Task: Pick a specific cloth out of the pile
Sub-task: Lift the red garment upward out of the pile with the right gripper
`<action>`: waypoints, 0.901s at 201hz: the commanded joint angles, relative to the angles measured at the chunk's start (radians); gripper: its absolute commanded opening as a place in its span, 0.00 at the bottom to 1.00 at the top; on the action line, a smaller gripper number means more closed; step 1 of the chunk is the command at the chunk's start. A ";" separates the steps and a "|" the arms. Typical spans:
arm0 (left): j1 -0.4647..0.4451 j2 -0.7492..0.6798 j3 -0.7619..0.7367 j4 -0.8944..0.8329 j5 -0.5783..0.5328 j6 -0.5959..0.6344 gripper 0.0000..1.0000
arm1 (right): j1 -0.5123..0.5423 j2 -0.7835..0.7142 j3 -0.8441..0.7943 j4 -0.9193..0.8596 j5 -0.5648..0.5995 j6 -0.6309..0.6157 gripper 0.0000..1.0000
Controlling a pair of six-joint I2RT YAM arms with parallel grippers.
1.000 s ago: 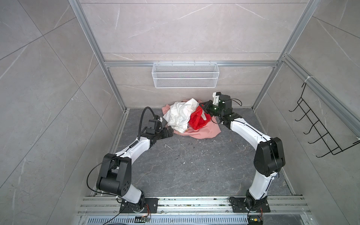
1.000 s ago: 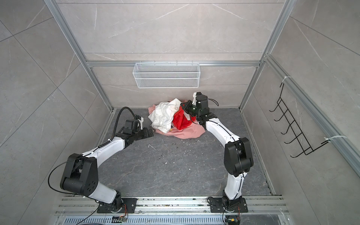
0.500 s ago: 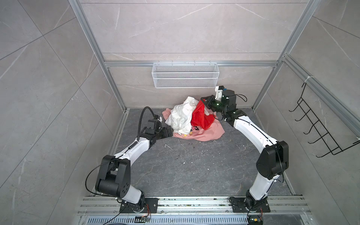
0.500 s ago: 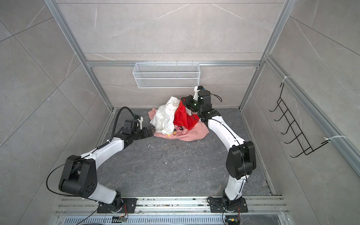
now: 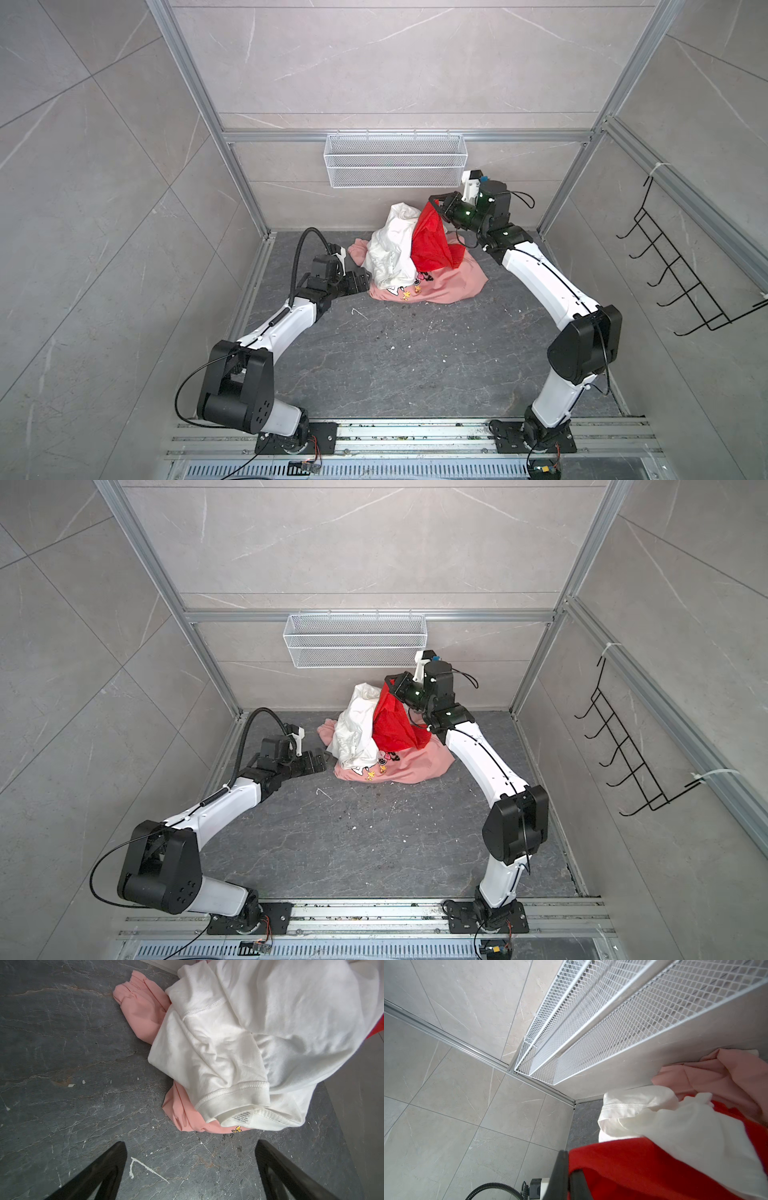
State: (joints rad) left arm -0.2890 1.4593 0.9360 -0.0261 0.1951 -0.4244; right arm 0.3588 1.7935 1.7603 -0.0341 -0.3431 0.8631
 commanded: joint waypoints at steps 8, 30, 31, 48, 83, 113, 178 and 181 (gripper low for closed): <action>-0.007 -0.041 -0.010 0.032 0.023 0.010 1.00 | 0.003 -0.023 0.046 0.017 0.025 -0.041 0.00; -0.007 -0.042 -0.012 0.031 0.023 0.011 1.00 | 0.005 -0.049 0.044 0.000 0.041 -0.070 0.00; -0.007 -0.041 -0.012 0.031 0.023 0.012 1.00 | 0.004 -0.051 0.044 -0.001 0.042 -0.071 0.00; -0.007 -0.043 -0.011 0.030 0.023 0.012 1.00 | 0.002 -0.074 0.044 -0.022 0.070 -0.102 0.00; -0.007 -0.039 -0.009 0.032 0.024 0.016 1.00 | -0.015 -0.093 0.089 -0.047 0.044 -0.161 0.00; -0.008 -0.033 -0.002 0.030 0.029 0.015 1.00 | -0.032 -0.081 0.148 -0.063 -0.010 -0.205 0.00; -0.008 -0.033 0.002 0.026 0.029 0.025 1.00 | -0.060 -0.121 0.150 -0.024 -0.035 -0.243 0.00; -0.008 -0.033 0.003 0.027 0.029 0.024 1.00 | -0.062 -0.121 0.152 -0.022 -0.040 -0.244 0.00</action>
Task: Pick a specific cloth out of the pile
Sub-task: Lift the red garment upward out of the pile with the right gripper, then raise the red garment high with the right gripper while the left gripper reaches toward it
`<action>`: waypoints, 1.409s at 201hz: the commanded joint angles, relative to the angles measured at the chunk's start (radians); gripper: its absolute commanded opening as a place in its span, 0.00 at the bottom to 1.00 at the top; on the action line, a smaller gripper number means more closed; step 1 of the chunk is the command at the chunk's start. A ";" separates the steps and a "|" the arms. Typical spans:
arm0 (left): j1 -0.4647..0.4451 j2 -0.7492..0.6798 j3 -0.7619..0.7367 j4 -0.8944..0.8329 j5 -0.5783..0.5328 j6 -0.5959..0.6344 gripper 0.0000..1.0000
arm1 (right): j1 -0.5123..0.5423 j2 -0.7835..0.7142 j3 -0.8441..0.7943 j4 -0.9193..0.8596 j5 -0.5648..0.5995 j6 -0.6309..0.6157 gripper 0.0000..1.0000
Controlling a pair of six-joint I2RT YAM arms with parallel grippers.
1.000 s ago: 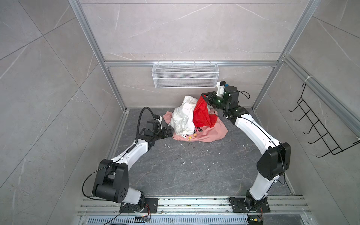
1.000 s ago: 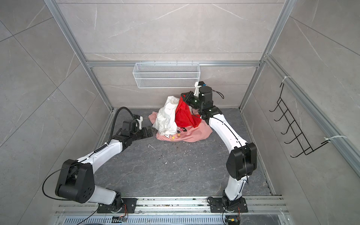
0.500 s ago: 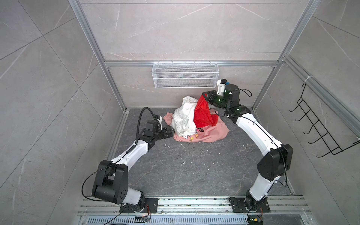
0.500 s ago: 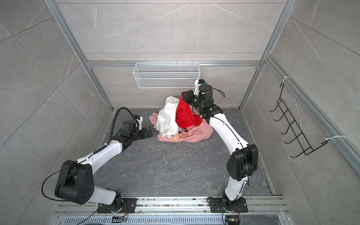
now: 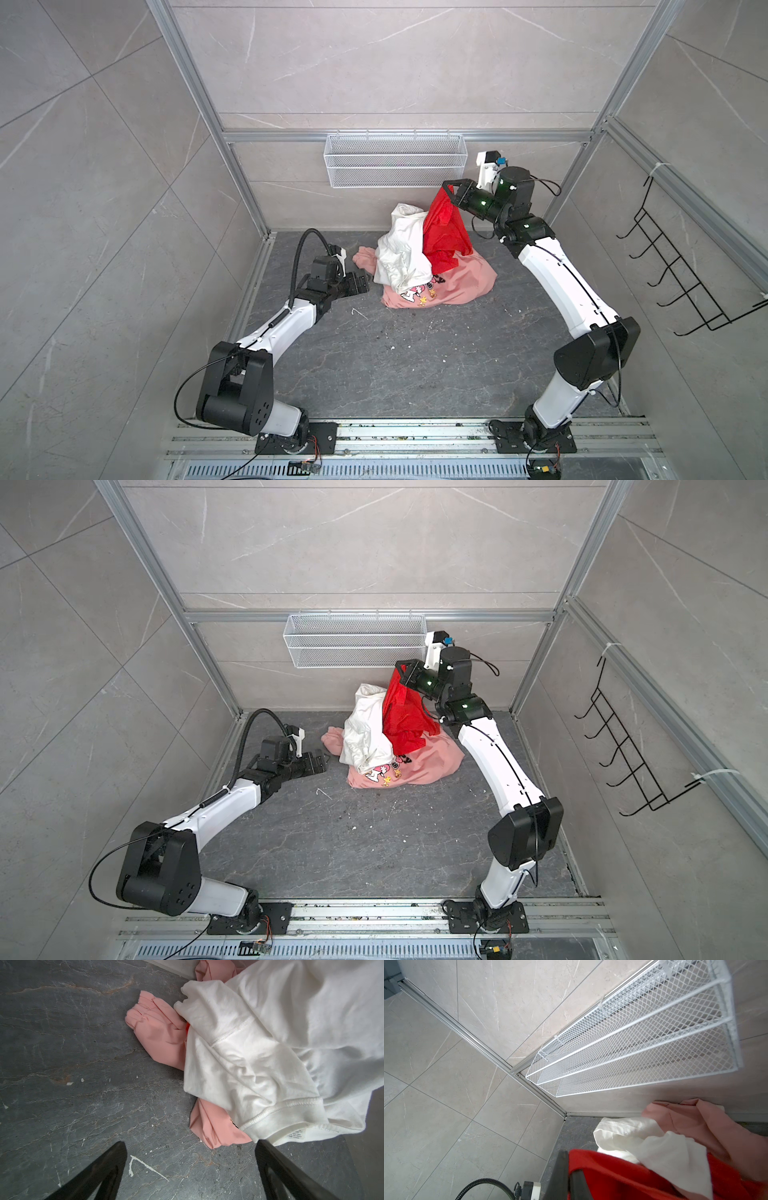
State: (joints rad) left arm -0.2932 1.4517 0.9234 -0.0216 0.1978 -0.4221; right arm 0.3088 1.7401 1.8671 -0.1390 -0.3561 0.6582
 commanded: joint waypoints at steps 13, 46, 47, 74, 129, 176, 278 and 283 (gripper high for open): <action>-0.004 -0.026 0.015 0.022 0.025 0.022 1.00 | -0.015 -0.074 0.048 0.098 -0.038 -0.049 0.00; -0.004 -0.031 0.012 0.022 0.019 0.029 1.00 | -0.026 -0.093 0.034 0.185 -0.072 -0.019 0.00; -0.004 -0.031 0.011 0.022 0.019 0.028 1.00 | -0.026 -0.093 0.035 0.187 -0.073 -0.020 0.00; -0.004 -0.031 0.010 0.021 0.018 0.028 1.00 | -0.033 -0.089 0.064 0.165 -0.073 -0.038 0.00; -0.004 -0.031 0.013 0.021 0.020 0.030 1.00 | -0.040 -0.069 0.168 0.079 -0.038 -0.106 0.00; -0.004 -0.027 0.022 0.020 0.020 0.036 1.00 | -0.069 -0.020 0.316 -0.023 -0.018 -0.149 0.00; -0.004 -0.035 0.016 0.021 0.019 0.034 1.00 | -0.148 0.136 0.577 -0.203 -0.027 -0.144 0.00; -0.004 -0.037 0.015 0.019 0.019 0.034 1.00 | -0.148 0.138 0.579 -0.204 -0.029 -0.143 0.00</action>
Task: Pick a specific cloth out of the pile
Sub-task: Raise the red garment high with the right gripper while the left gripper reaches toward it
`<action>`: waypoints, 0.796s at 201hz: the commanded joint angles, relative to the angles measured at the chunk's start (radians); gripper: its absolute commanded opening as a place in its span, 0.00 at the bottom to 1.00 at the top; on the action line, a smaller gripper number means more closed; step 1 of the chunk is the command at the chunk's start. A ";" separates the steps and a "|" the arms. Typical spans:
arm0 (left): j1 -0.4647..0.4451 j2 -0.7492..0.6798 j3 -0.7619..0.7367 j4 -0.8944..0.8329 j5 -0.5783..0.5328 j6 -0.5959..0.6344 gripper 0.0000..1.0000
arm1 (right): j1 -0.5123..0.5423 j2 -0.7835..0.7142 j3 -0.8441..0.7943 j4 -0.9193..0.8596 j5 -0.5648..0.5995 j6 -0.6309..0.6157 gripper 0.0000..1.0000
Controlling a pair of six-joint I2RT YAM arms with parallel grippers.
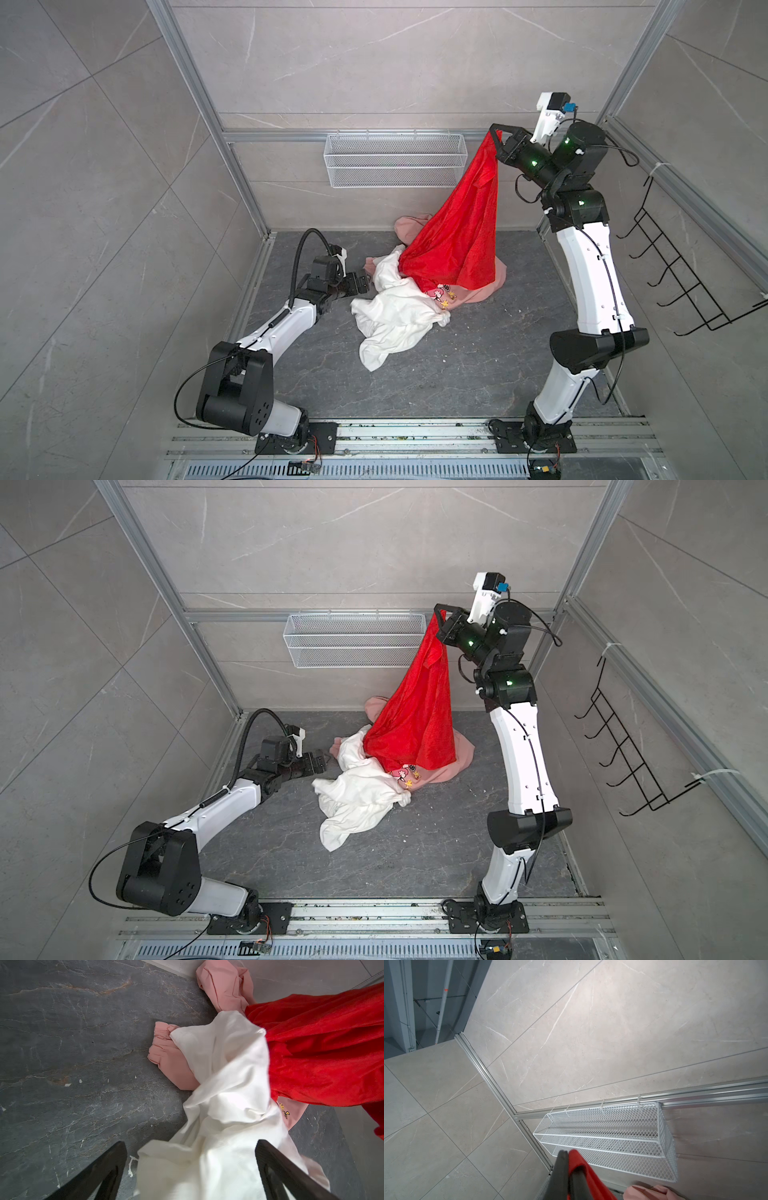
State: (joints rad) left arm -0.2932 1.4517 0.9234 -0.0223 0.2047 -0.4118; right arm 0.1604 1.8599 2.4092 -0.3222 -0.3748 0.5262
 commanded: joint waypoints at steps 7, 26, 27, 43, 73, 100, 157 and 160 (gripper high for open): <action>-0.004 -0.039 0.015 0.019 0.011 0.025 1.00 | -0.001 0.021 0.045 -0.024 -0.009 -0.015 0.00; -0.004 -0.039 0.016 0.016 0.009 0.028 1.00 | -0.009 0.038 0.102 -0.047 -0.012 -0.018 0.00; -0.004 -0.038 0.017 0.017 0.009 0.028 1.00 | -0.010 0.039 0.106 -0.048 -0.012 -0.018 0.00; -0.004 -0.034 0.022 0.018 0.013 0.029 1.00 | -0.015 0.058 0.168 -0.074 -0.016 -0.022 0.00; -0.015 -0.030 0.029 0.040 0.032 0.042 1.00 | -0.017 0.076 0.301 -0.095 -0.028 -0.021 0.00; -0.051 -0.037 0.034 0.075 0.051 0.095 0.99 | -0.018 0.048 0.321 -0.074 -0.045 -0.008 0.00; -0.164 -0.026 0.072 0.201 0.148 0.264 0.97 | -0.018 -0.070 0.238 0.025 -0.079 0.022 0.00; -0.172 -0.022 0.078 0.210 0.154 0.276 0.97 | -0.018 -0.073 0.241 0.023 -0.079 0.022 0.00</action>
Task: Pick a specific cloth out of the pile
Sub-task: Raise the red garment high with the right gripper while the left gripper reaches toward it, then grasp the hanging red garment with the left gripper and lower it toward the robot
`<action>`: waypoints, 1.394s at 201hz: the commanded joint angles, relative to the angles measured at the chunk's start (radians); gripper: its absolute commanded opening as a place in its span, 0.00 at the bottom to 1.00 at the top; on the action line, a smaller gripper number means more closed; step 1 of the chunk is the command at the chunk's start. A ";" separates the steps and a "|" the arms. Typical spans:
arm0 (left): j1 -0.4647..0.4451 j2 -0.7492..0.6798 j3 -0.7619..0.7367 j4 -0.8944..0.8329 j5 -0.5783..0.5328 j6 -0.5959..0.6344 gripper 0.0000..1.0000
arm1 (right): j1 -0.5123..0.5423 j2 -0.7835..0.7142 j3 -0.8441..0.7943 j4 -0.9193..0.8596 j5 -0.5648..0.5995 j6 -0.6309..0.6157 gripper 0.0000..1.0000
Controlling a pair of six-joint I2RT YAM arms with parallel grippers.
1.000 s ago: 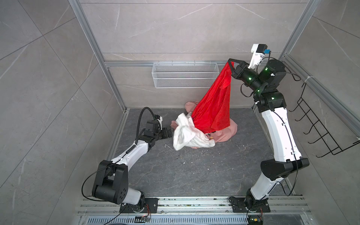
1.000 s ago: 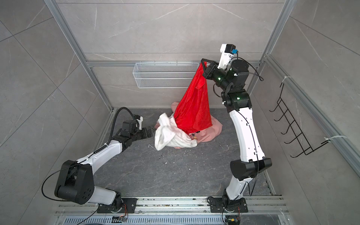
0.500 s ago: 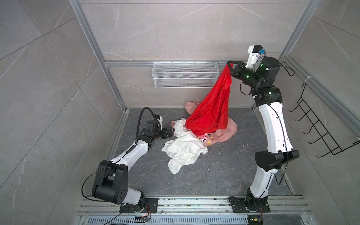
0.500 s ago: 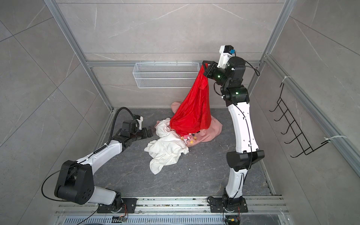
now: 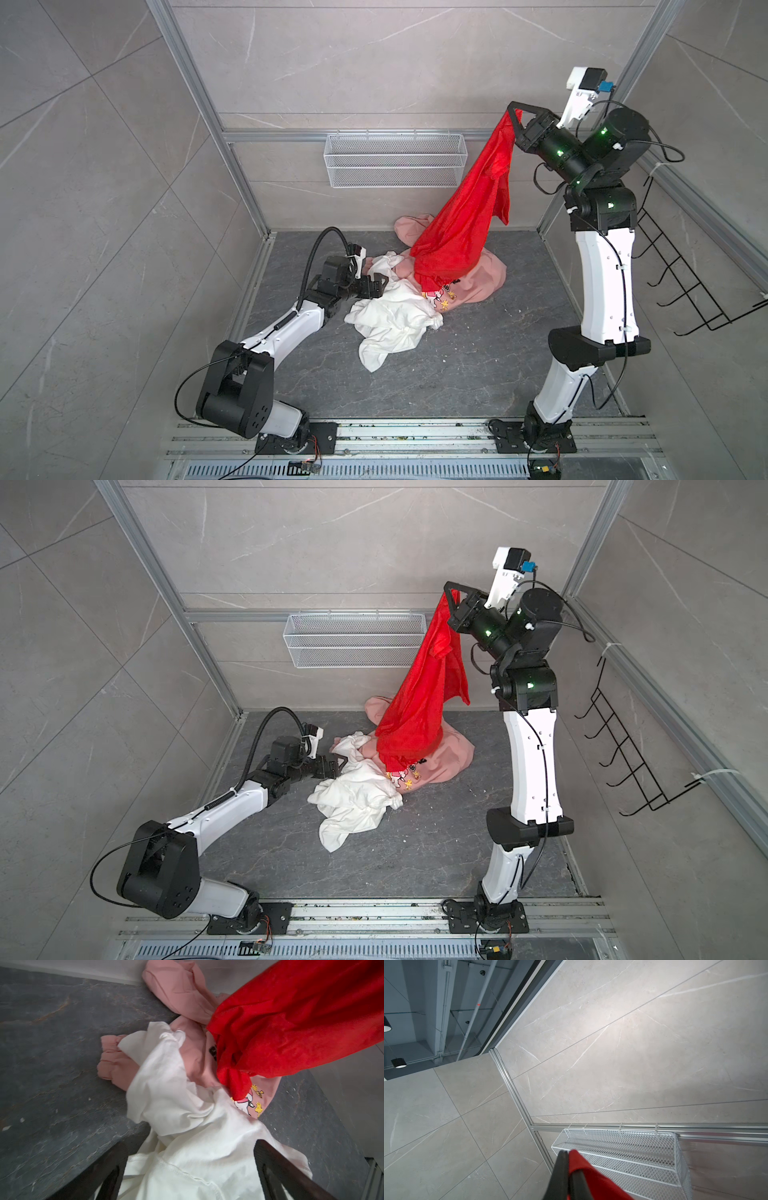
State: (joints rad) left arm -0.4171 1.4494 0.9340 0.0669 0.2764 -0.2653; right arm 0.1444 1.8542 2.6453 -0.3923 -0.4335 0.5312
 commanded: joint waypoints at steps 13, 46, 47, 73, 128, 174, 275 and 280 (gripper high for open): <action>-0.086 0.009 0.099 0.159 0.108 0.188 0.96 | -0.002 -0.077 0.008 0.093 -0.026 0.026 0.00; -0.169 0.142 0.203 0.292 0.250 0.346 0.94 | -0.001 -0.111 -0.017 0.094 -0.037 0.043 0.00; -0.170 0.149 0.207 0.297 0.254 0.349 0.95 | -0.002 -0.113 -0.019 0.095 -0.036 0.043 0.00; -0.202 0.299 0.324 0.384 0.323 0.348 0.95 | -0.002 -0.140 -0.050 0.099 -0.039 0.051 0.00; -0.266 0.515 0.492 0.540 0.376 0.287 0.96 | -0.003 -0.181 -0.084 0.082 -0.045 0.046 0.00; -0.310 0.622 0.625 0.571 0.377 0.255 0.92 | -0.005 -0.211 -0.121 0.078 -0.036 0.040 0.00; -0.314 0.596 0.770 0.524 0.312 0.119 0.00 | -0.026 -0.401 -0.376 -0.031 0.108 -0.049 0.00; -0.316 0.581 0.771 0.512 0.304 0.118 0.00 | -0.027 -0.422 -0.404 -0.041 0.128 -0.060 0.00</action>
State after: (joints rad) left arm -0.7326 2.1323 1.6596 0.5747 0.6167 -0.1116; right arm 0.1223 1.5131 2.3150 -0.3943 -0.3882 0.5343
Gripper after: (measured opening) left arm 0.055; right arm 0.055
